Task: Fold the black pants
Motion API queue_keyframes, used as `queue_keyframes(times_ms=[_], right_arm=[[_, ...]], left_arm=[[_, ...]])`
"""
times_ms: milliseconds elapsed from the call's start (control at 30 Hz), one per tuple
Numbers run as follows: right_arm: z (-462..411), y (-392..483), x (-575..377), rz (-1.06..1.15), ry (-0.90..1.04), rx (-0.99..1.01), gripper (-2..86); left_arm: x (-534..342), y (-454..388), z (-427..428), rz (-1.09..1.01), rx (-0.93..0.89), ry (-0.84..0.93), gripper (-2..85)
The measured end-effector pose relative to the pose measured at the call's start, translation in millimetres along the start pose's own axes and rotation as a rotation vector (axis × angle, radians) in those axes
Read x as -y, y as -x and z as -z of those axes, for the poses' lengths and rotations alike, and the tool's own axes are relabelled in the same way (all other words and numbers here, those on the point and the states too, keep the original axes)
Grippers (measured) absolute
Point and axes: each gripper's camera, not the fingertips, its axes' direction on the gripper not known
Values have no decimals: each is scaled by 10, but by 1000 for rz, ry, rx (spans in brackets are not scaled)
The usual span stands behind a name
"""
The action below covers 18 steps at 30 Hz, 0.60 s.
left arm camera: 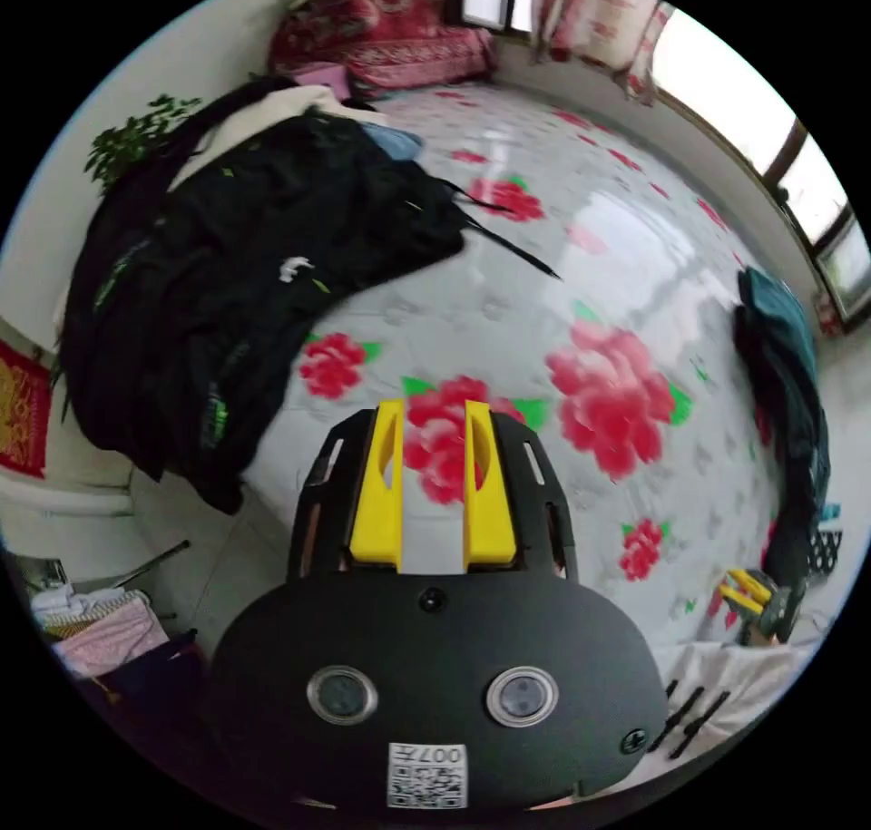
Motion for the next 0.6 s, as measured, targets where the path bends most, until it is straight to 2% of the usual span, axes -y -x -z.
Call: queue_keyframes(times_ms=[67, 233, 367, 467, 567, 600], right_arm=[[29, -21, 59, 16, 29, -1, 59], [113, -210, 118, -69, 44, 72, 58], [137, -186, 188, -105, 86, 37, 61], [147, -189, 192, -149, 101, 21, 66], [159, -265, 175, -201, 113, 50, 71], [191, -298, 180, -217, 100, 84, 72]], left_arm=[[174, 240, -61, 38, 72, -14, 123], [578, 787, -458, 194, 292, 120, 119], [616, 940, -712, 222, 332, 209, 18], [549, 802, -687, 130, 193, 202, -5], [307, 361, -341, -70, -9, 74, -9], [168, 113, -196, -147, -18, 48, -9]])
